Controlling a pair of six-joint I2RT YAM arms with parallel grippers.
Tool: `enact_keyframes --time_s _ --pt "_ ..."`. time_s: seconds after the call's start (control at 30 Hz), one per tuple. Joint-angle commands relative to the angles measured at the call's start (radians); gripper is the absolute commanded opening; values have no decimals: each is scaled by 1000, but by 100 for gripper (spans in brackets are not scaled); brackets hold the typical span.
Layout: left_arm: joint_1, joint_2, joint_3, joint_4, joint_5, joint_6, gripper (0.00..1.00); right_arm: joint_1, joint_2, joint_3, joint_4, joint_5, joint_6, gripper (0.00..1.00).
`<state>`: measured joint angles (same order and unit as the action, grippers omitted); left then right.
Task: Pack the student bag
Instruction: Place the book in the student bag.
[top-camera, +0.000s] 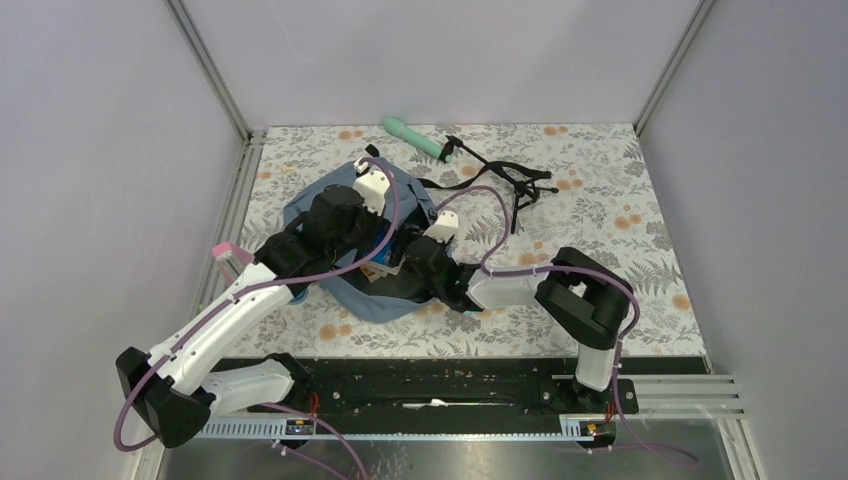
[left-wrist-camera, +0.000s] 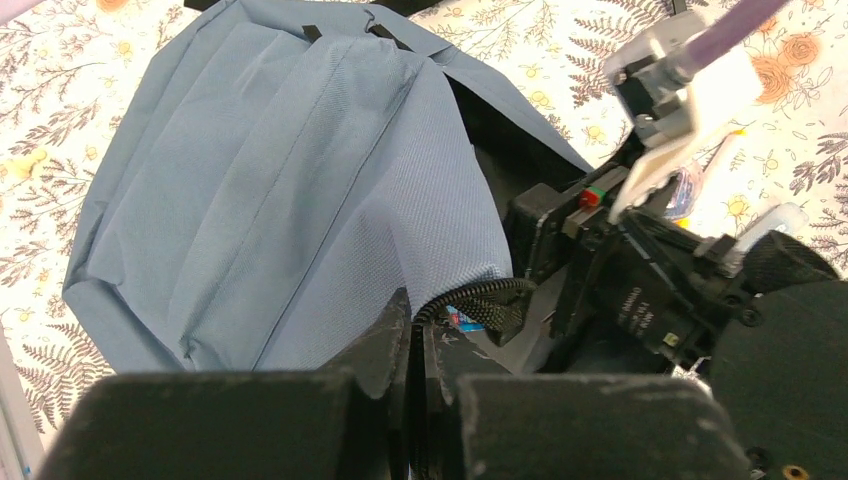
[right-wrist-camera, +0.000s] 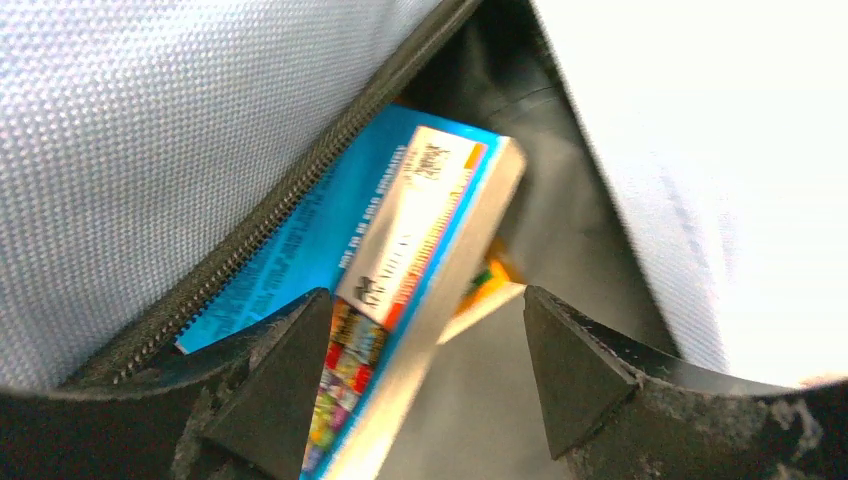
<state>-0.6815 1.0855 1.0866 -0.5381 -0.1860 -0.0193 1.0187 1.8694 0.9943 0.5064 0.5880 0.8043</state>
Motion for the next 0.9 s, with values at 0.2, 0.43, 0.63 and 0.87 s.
enact_keyframes --time_s 0.2,0.43,0.63,0.87 --pt "-2 10 54 75 25 -13 0 11 -221 -145 -8 157 -203 79" --pt "-4 47 76 40 71 5 0 11 -414 -258 -13 165 -294 80" --pt "-39 42 71 36 122 59 6 9 -570 -330 -83 267 -377 87" --pt "-40 -44 48 74 259 93 93 8 -736 -376 -132 337 -546 98"
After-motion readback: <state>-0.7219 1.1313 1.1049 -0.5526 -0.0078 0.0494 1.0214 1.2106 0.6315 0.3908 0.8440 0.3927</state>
